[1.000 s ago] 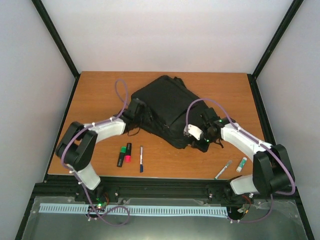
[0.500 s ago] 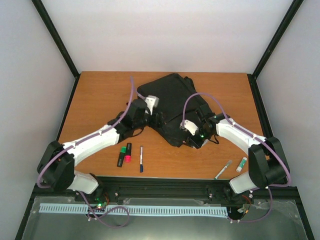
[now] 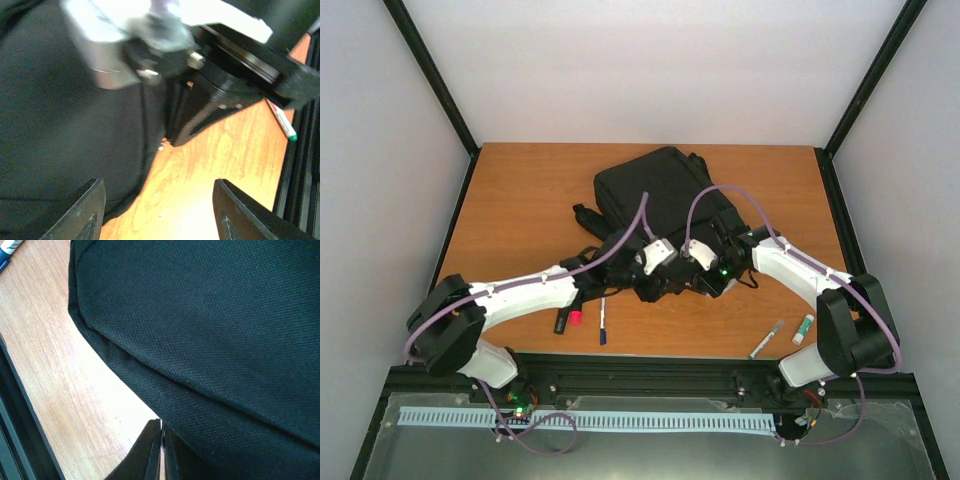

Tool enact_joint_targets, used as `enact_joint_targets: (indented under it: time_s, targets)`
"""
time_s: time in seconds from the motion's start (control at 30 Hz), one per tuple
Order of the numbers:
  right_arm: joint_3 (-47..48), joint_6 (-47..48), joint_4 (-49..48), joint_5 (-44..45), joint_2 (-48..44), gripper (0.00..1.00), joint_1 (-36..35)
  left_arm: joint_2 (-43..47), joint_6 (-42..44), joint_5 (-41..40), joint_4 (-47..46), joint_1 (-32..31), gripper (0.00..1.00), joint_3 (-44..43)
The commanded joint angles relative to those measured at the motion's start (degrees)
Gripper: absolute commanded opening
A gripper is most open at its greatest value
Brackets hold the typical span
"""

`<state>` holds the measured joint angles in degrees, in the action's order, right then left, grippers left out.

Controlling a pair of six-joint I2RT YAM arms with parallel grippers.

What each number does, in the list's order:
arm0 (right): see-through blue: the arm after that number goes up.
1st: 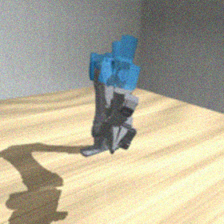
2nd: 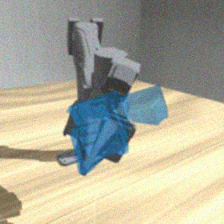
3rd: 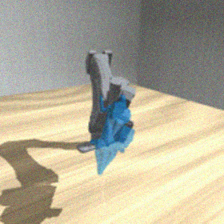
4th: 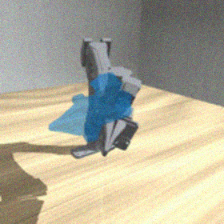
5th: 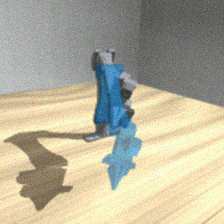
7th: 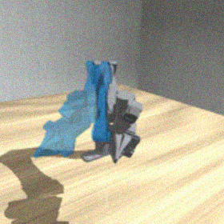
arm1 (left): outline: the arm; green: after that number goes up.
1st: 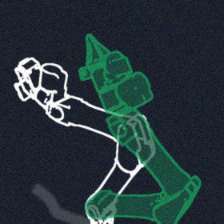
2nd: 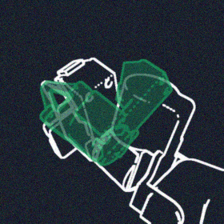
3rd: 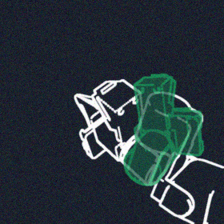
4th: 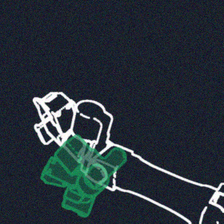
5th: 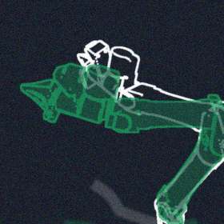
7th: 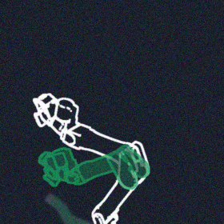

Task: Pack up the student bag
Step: Zip the student bag at the center of the board.

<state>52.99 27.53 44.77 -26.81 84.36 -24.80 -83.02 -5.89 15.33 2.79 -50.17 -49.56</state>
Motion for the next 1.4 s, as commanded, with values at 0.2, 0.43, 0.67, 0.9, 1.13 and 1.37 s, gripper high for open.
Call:
enact_joint_targets:
  time_s: [0.2,0.43,0.67,0.9,1.13,1.37]
  targets:
    - [0.8,-1.05,0.14,-2.15,0.14,0.03,-0.25,-4.7,6.7,-9.05,-9.96,-5.78,0.54,0.41]
    - [1.08,-1.21,0.31,-2.76,0.8,0.03,-0.09,-7.98,14.47,-13.82,-9.49,-8.42,0.46,-0.72]
    - [0.88,-1.0,0.57,-2.79,1.25,0.03,0.57,-8.54,16.06,-18.2,-10.3,-9.35,0.2,0.31]
    - [1.53,0.15,2.67,-1.89,1.43,0.03,2.46,-7.96,14.72,-24.27,-9.65,-9.33,0.01,0.23]
    - [1.29,3.13,5.36,1.75,1.66,0.03,6.83,-4.06,13.16,-25.07,-9.27,-9.33,0.01,1.8]
    - [1.67,6.02,5.18,5.29,1.96,0.03,12.51,-0.95,11.77,-24.96,-7.85,-9.37,0.01,3.61]
